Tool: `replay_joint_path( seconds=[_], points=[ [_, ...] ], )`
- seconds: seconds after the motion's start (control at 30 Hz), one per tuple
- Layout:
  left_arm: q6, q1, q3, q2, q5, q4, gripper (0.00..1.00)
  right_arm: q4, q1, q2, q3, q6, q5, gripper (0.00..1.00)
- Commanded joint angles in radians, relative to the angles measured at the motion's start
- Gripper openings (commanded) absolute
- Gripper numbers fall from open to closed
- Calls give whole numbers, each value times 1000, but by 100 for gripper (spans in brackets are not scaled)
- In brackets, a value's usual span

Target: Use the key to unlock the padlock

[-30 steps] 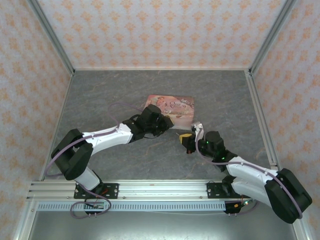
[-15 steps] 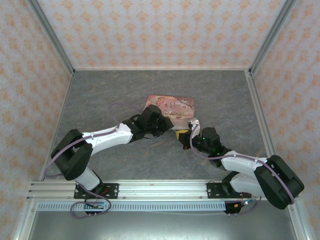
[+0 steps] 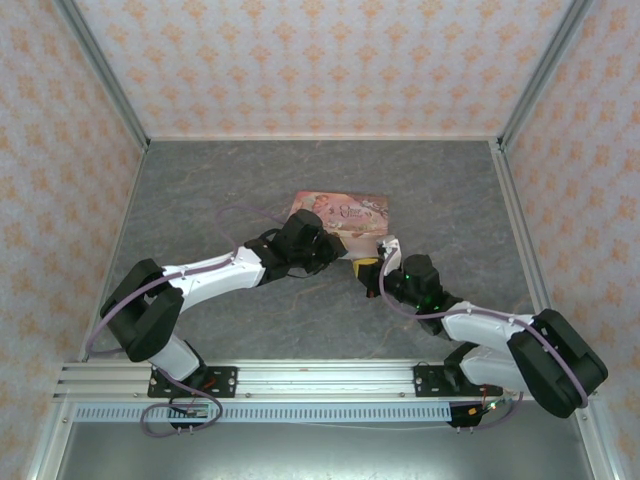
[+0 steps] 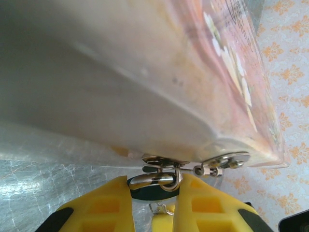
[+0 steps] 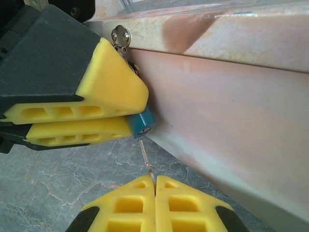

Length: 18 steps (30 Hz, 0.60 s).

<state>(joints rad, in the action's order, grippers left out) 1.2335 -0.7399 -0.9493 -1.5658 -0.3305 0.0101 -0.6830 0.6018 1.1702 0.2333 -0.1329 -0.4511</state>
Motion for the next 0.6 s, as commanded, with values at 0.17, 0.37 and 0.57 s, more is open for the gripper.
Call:
replay_joint_path(
  seconds=[0.17, 0.37, 0.57],
  points=[
    [25, -10, -36, 35, -11, 16, 12, -87, 6, 49, 29, 7, -26, 0],
    [24, -12, -33, 33, -9, 16, 12, -117, 7, 59, 19, 0, -25, 0],
    [24, -12, -29, 33, -7, 17, 12, -121, 6, 45, 15, -5, -25, 0]
  ],
)
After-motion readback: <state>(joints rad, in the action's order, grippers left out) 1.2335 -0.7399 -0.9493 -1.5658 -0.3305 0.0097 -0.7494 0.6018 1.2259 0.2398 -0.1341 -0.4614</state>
